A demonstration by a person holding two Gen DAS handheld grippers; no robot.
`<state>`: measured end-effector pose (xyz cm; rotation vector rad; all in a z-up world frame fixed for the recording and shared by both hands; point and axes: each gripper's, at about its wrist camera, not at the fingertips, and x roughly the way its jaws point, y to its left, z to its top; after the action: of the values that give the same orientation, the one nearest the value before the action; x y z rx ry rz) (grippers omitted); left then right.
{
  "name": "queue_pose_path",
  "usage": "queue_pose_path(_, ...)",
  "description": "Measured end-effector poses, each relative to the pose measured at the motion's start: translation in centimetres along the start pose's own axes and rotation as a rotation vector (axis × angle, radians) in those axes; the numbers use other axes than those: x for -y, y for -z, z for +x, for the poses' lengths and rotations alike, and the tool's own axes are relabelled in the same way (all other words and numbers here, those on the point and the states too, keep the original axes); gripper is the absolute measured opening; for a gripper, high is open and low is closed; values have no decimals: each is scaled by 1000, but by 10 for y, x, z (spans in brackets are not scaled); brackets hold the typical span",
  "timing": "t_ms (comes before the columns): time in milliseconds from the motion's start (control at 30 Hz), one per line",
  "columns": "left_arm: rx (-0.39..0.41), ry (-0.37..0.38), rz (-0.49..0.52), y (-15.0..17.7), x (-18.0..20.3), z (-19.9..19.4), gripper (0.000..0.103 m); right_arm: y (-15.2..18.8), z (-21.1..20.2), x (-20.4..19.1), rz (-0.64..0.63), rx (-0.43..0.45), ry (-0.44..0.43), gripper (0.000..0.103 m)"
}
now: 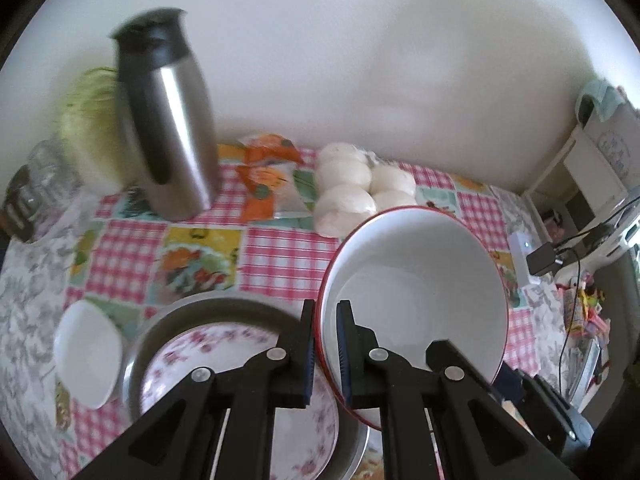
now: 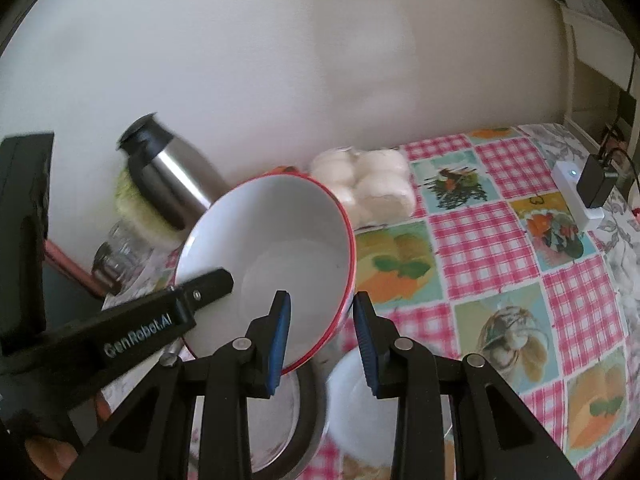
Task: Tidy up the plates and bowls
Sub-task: 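Lift the red-rimmed bowl with both tools, then lower the red-rimmed bowl onto the floral plate inside the steel basin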
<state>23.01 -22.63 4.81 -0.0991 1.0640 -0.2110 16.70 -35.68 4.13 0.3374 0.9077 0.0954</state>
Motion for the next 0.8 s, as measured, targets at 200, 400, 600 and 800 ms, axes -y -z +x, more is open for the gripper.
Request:
queue_pose_path(200,31,-22,-63,18,-26,-32,11,19,-16,-36,-56,-28,3,34)
queue_pose_path(400,23,6,-153,47,-59,-44,11,36,-22,-60,-100,-55,9,34)
queue_pose_path(600,11,16,-236,75,-85,-44,11,57,-15,-77,-136,-103,10,34)
queue_pose_path(800,-27,47,-307,101,-109,-31,11,74,-3,-85,-153,-144,24,34)
